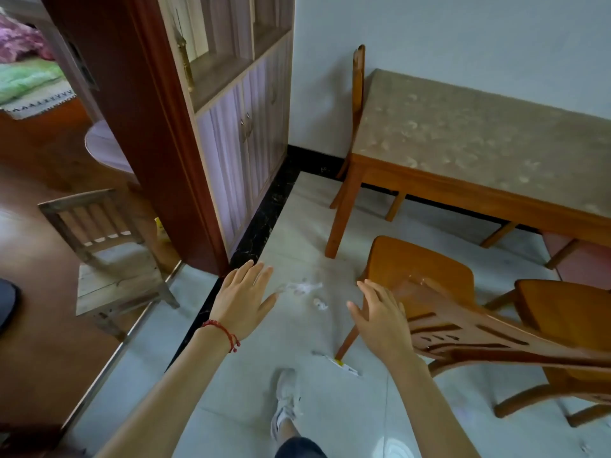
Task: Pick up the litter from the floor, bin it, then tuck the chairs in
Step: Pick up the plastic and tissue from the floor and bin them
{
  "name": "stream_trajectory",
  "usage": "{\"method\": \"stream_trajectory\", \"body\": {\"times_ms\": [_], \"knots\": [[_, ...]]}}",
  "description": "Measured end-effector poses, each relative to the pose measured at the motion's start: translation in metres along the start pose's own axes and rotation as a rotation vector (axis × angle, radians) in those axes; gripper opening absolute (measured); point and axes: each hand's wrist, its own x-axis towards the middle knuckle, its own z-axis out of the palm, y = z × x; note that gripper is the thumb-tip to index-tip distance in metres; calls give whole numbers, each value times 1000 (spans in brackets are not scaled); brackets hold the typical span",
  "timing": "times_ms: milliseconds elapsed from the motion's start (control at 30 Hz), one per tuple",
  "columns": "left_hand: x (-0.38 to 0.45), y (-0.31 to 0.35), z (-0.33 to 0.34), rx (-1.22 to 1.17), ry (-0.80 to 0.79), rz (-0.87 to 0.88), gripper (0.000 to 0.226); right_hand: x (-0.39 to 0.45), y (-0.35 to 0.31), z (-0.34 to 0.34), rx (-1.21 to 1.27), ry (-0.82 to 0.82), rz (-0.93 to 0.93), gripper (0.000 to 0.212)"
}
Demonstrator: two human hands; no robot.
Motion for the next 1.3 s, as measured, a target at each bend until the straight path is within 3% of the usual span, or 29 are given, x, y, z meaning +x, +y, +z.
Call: {"method": "stream_trajectory", "body": {"times_ms": [333, 600, 700, 933, 1300], "knots": [[123, -30, 13, 38, -149, 63, 56, 124, 0, 17, 63, -91, 88, 52], [199, -51, 31, -26, -141, 78, 54, 190, -2, 28, 50, -124, 179, 54], [228, -59, 39, -53, -188, 121, 59, 205, -6, 35, 59, -109, 219, 65], [296, -79, 59, -83, -303, 337, 56, 239, -25, 54, 107, -59, 385, 48], [371, -96, 103, -73, -482, 389, 56, 277, -15, 103, 183, 10, 532, 47]]}}
